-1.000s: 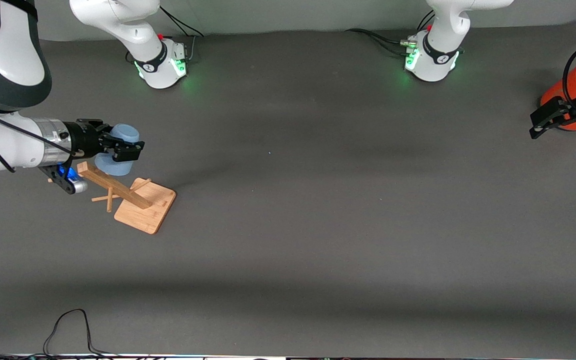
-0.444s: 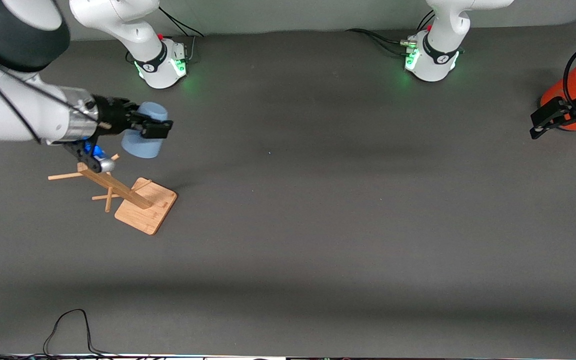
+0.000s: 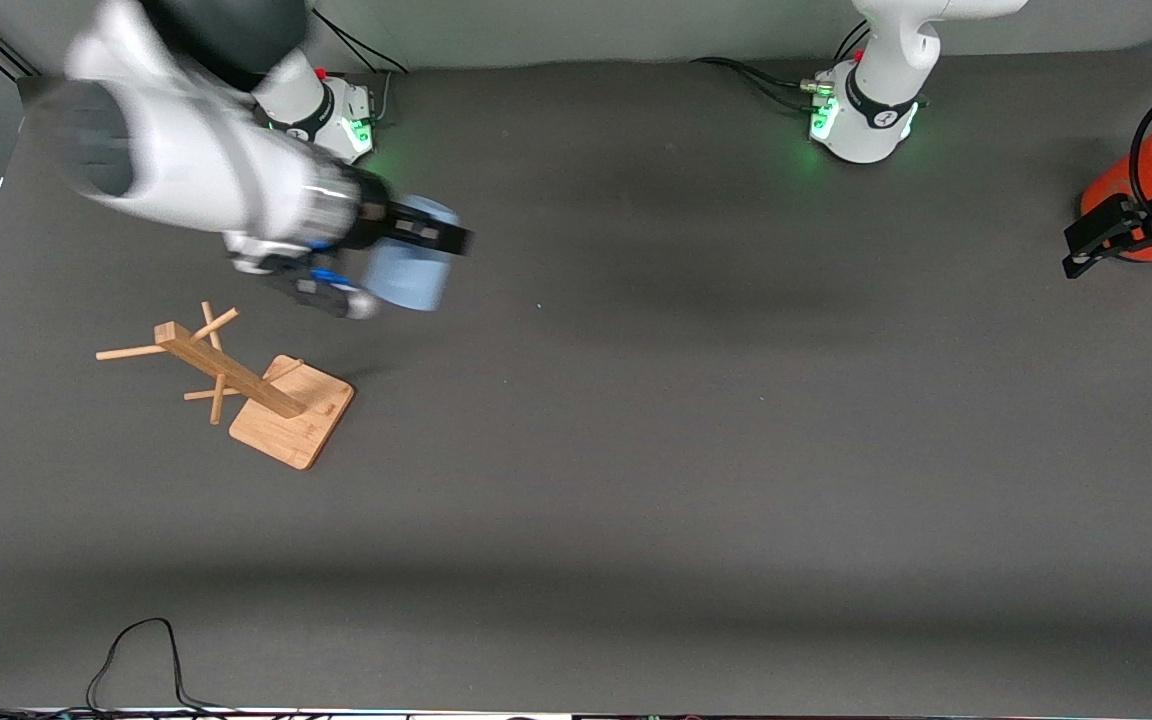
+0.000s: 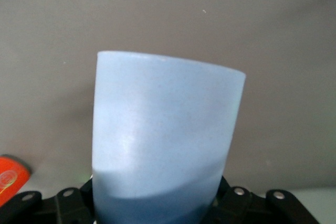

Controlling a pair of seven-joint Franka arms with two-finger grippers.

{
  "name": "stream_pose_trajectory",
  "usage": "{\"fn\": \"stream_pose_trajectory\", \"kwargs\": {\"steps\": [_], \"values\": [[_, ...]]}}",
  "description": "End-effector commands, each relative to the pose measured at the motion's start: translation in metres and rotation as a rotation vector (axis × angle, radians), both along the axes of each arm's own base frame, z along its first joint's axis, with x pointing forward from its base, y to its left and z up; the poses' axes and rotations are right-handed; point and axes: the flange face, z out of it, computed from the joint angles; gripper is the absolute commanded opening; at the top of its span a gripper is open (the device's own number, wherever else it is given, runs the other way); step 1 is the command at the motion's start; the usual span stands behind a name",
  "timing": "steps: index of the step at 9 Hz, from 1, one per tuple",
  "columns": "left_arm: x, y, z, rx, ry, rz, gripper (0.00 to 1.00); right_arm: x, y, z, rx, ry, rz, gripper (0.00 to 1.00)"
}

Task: Rotate and upright cup with both arms
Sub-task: 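Lift the blue cup off the stand peg with the right gripper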

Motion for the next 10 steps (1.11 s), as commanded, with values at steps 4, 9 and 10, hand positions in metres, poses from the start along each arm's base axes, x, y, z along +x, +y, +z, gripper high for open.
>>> {"fn": "stream_pose_trajectory", "kwargs": {"steps": [4,9,10], "values": [[-0.008,0.015,0.006,0.008,-0.002,0.023,1.0,-0.011,0.181,-0.143,-0.187,-0.241,0.047,0.0],[-0.003,0.008,-0.001,0.018,0.003,0.005,1.0,-0.048,0.253,-0.266,-0.244,-0.55,0.587,0.0],[0.003,0.004,-0.01,0.021,0.02,0.001,1.0,-0.047,0.254,-0.286,-0.258,-0.573,0.79,0.0]]}}
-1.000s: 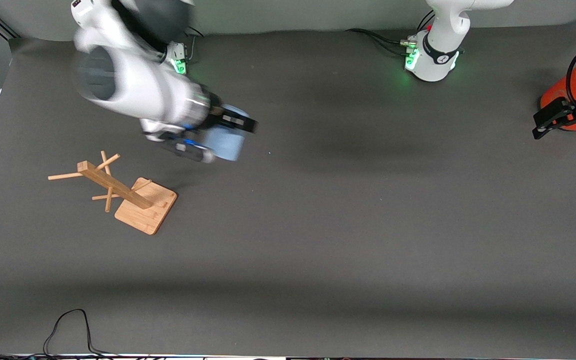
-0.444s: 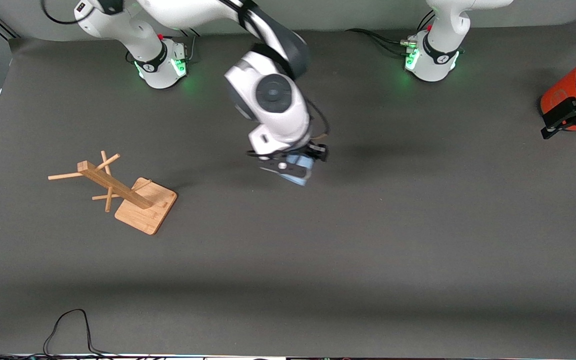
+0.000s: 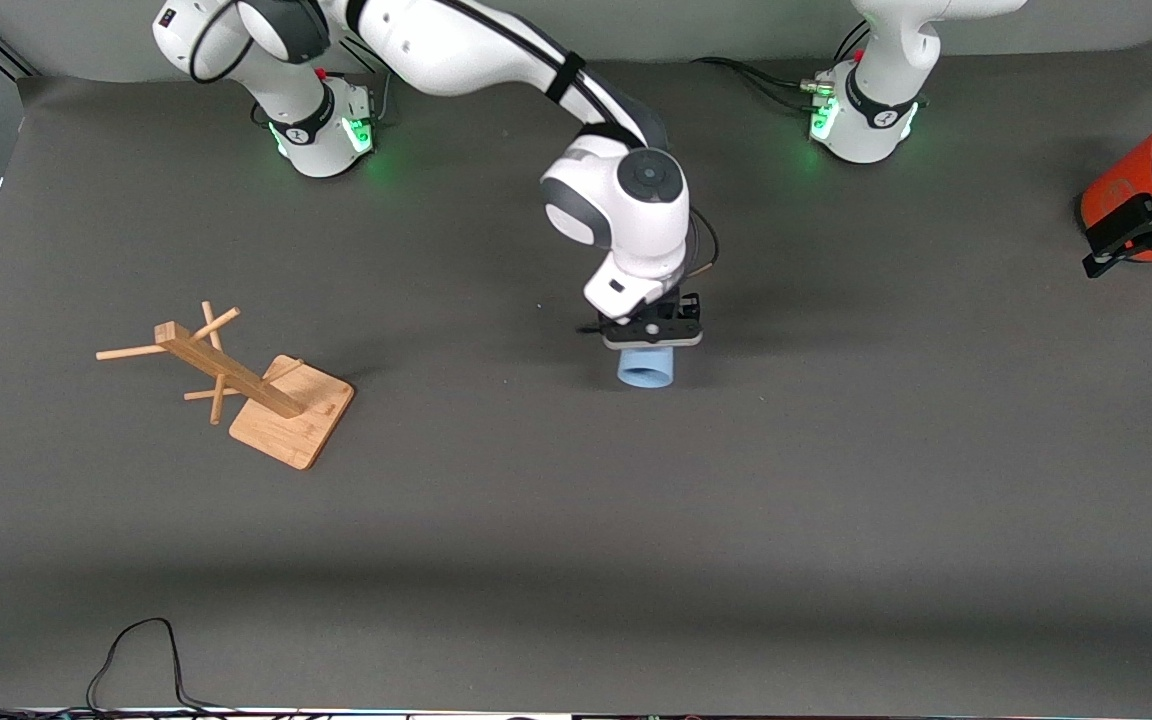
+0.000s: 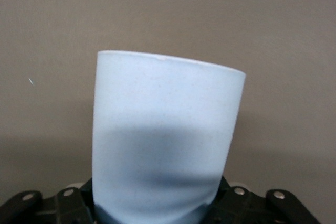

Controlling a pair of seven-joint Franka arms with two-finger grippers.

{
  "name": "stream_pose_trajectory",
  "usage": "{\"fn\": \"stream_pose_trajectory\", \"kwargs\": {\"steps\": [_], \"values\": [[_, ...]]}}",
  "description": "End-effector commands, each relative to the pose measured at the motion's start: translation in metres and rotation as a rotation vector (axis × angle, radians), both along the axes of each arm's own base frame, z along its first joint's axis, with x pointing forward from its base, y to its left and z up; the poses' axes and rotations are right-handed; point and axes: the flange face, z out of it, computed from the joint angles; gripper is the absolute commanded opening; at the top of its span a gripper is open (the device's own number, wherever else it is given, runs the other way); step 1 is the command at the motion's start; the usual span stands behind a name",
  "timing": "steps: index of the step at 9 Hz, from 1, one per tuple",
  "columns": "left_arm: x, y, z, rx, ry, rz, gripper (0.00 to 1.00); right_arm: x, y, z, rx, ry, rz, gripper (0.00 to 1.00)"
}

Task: Rotate and upright cup with both arms
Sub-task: 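Lift the blue cup off the stand peg with the right gripper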

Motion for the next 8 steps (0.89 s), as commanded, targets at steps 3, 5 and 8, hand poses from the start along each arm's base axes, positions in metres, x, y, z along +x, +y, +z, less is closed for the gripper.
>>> {"fn": "stream_pose_trajectory", "kwargs": {"steps": [3,5,8], "values": [[0.008,-0.007,-0.021,0.016,0.039,-0.027,1.0,0.003,0.024,-0.065,-0.102,-0.051,0.426,0.0],[0.012,-0.009,-0.028,0.016,0.054,-0.024,1.0,-0.015,0.034,-0.082,-0.118,-0.048,0.477,0.24],[0.016,-0.009,-0.038,0.006,0.078,-0.014,1.0,-0.027,0.04,-0.066,-0.133,-0.031,0.471,1.0]]}}
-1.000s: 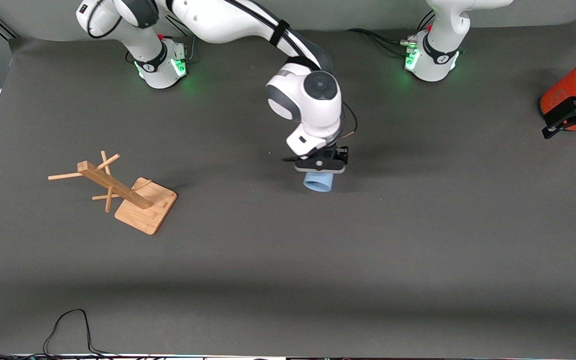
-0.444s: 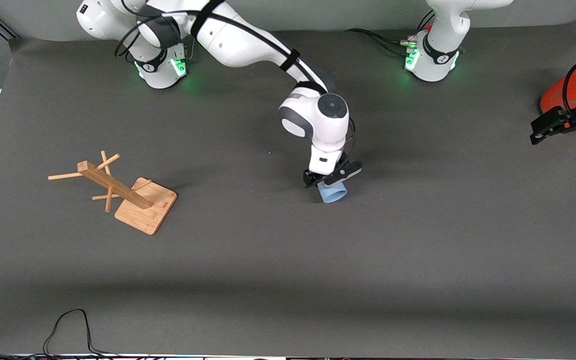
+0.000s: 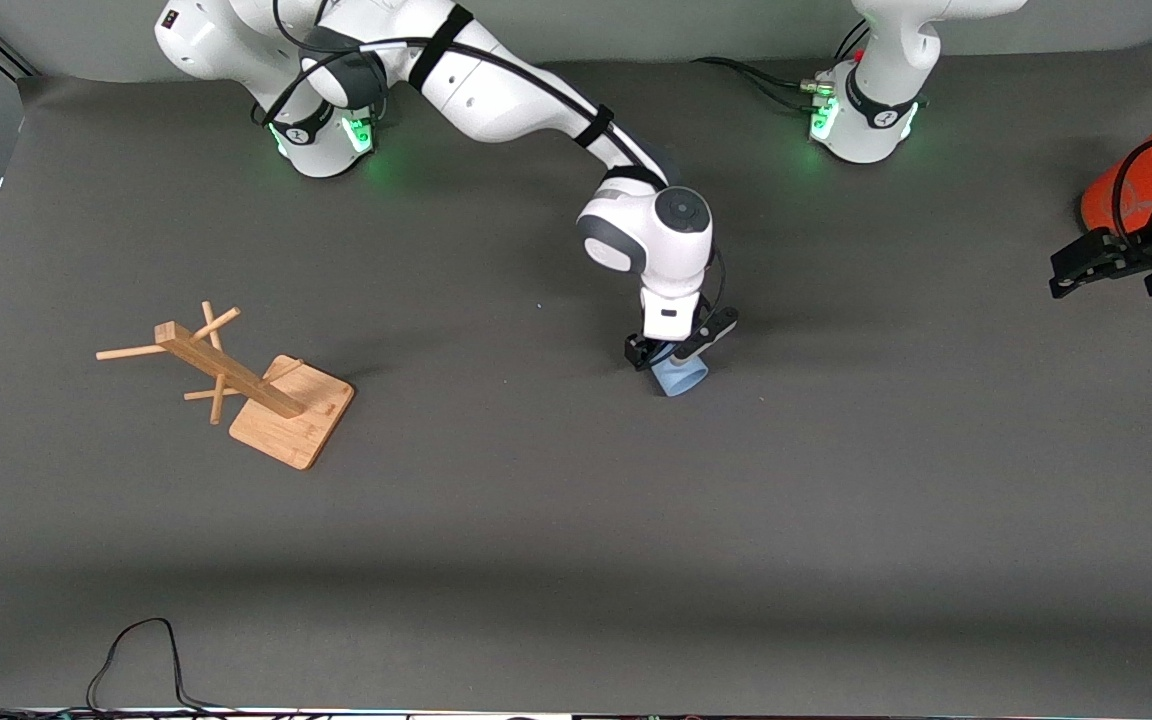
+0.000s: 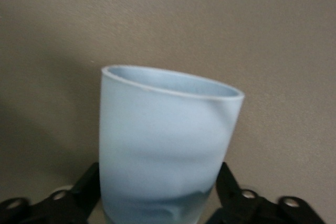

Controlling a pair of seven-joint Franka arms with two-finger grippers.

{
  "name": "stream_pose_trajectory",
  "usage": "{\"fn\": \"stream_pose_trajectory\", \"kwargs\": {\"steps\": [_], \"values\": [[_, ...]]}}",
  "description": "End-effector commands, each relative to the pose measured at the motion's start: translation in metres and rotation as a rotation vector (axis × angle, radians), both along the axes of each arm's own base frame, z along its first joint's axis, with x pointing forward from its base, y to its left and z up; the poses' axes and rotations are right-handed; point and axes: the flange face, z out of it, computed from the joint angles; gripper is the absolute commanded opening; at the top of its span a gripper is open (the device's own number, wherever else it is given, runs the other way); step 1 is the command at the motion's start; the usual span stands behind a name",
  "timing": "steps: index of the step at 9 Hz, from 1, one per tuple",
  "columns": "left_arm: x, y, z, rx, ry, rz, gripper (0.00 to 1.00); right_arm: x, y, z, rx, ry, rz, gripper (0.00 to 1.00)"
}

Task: Rotate and upright cup with both arms

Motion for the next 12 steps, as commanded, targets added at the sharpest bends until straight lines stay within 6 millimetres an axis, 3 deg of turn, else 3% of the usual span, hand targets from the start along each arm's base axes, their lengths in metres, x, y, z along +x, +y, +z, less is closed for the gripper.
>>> {"fn": "stream_pose_trajectory", "kwargs": {"steps": [1,2,3,5,6,7,8,9,10,12], "values": [[-0.002,-0.002,0.0,0.003,0.007,-0.002,1.0,0.003,0.002,0.038,-0.027,-0.016,0.022,1.0],[-0.002,-0.002,-0.001,0.002,0.011,0.0,1.0,0.008,-0.007,0.053,-0.034,-0.011,0.021,1.0],[-0.002,-0.002,-0.004,-0.006,0.027,0.002,1.0,0.009,-0.027,0.084,-0.057,0.004,0.055,1.0],[-0.001,-0.003,-0.011,-0.006,0.049,0.018,1.0,0.016,-0.085,0.151,-0.081,0.052,-0.01,1.0],[-0.001,0.0,-0.021,-0.068,0.097,0.138,1.0,0.02,-0.117,0.189,-0.088,0.071,-0.047,1.0],[-0.001,0.017,-0.025,-0.202,0.134,0.368,1.0,0.031,-0.153,0.222,-0.102,0.094,-0.08,1.0],[-0.002,0.021,-0.026,-0.231,0.162,0.484,1.0,0.048,-0.194,0.246,-0.149,0.147,-0.096,1.0],[0.0,0.001,-0.039,-0.213,0.216,0.493,1.0,0.068,-0.24,0.274,-0.169,0.187,-0.109,1.0],[0.009,-0.028,-0.059,-0.176,0.266,0.611,1.0,0.084,-0.292,0.31,-0.167,0.218,-0.111,1.0],[0.019,-0.066,-0.089,-0.102,0.331,0.814,1.0,0.097,-0.355,0.349,-0.142,0.217,-0.18,1.0]]}}
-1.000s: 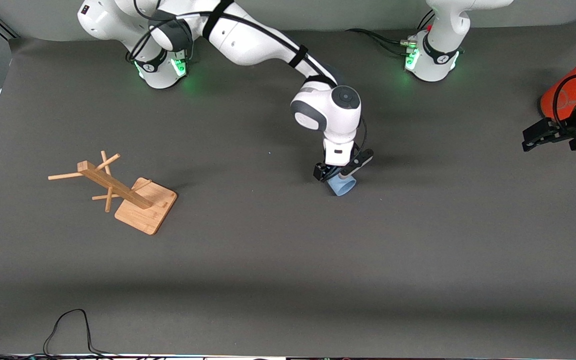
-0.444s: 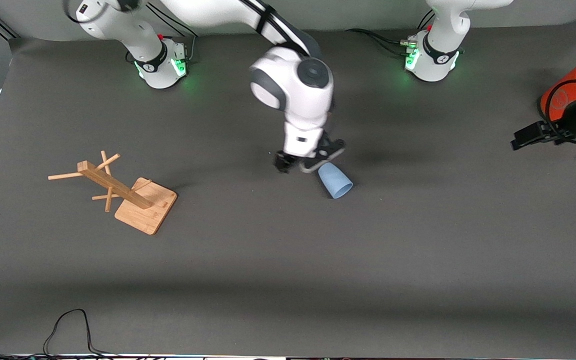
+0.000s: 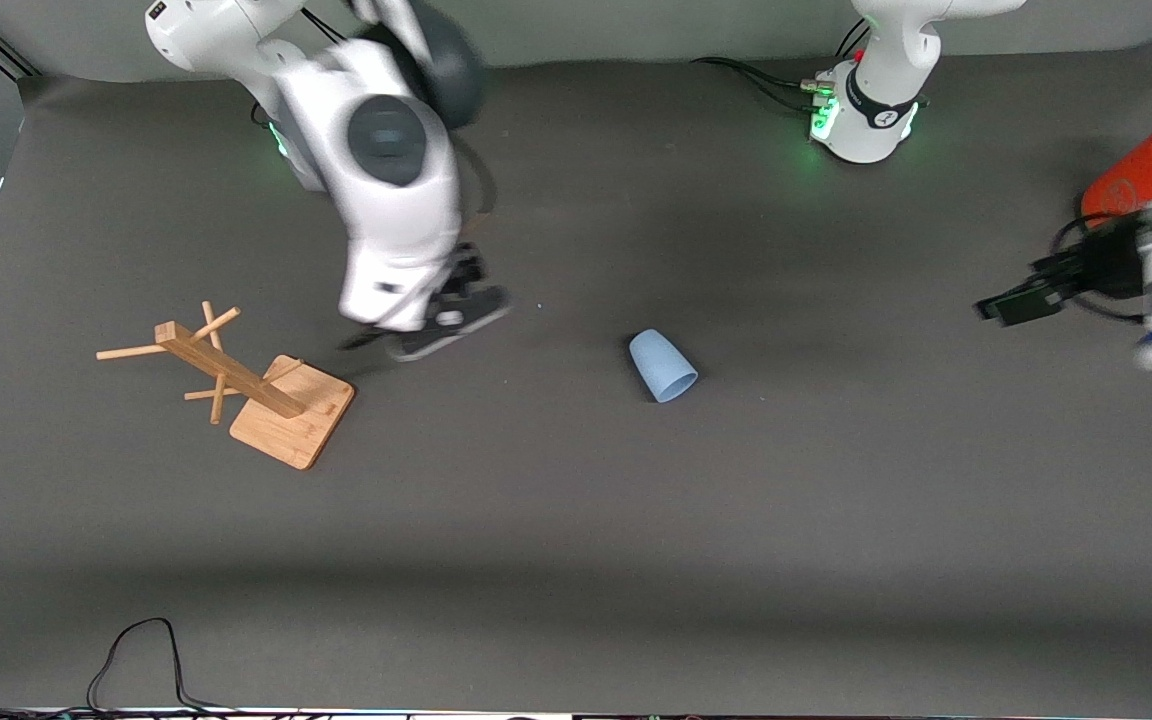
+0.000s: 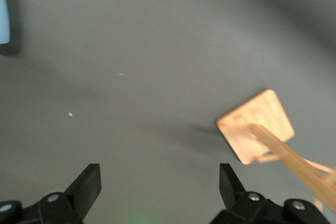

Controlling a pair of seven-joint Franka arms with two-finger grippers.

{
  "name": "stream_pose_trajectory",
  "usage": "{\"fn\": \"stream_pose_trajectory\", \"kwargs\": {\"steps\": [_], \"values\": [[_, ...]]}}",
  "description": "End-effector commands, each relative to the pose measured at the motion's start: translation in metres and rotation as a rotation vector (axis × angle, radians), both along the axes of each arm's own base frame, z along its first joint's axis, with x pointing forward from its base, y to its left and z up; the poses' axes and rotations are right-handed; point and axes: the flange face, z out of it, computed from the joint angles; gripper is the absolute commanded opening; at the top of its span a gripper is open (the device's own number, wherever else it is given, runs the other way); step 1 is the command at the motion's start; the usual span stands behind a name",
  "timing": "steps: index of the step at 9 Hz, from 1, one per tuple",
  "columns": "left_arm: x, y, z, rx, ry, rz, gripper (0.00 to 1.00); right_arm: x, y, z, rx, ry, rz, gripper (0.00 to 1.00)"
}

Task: Rotate and upright cup with both arms

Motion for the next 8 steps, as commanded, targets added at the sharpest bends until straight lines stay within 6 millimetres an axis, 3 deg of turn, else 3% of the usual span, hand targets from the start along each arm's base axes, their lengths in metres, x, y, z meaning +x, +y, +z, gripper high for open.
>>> {"fn": "stream_pose_trajectory", "kwargs": {"steps": [1,2,3,4,5,6,8], "values": [[0.017,-0.047,-0.039,0.108,0.141,0.245,1.0,-0.011,-0.058,0.032,0.02,-0.012,-0.05,1.0],[0.028,-0.072,-0.058,0.172,0.177,0.311,1.0,-0.015,-0.087,0.043,0.031,-0.019,-0.089,1.0],[0.038,-0.098,-0.076,0.217,0.207,0.378,1.0,-0.018,-0.13,0.053,0.047,-0.013,-0.106,1.0],[0.045,-0.131,-0.098,0.27,0.241,0.432,1.0,-0.023,-0.182,0.062,0.083,-0.001,-0.128,1.0],[0.053,-0.145,-0.117,0.319,0.3,0.505,1.0,-0.021,-0.239,0.064,0.143,0.015,-0.214,1.0],[0.06,-0.165,-0.136,0.366,0.351,0.553,1.0,-0.018,-0.277,0.061,0.22,0.035,-0.308,1.0],[0.067,-0.194,-0.171,0.383,0.422,0.632,1.0,-0.031,-0.298,0.065,0.22,0.027,-0.403,1.0]]}}
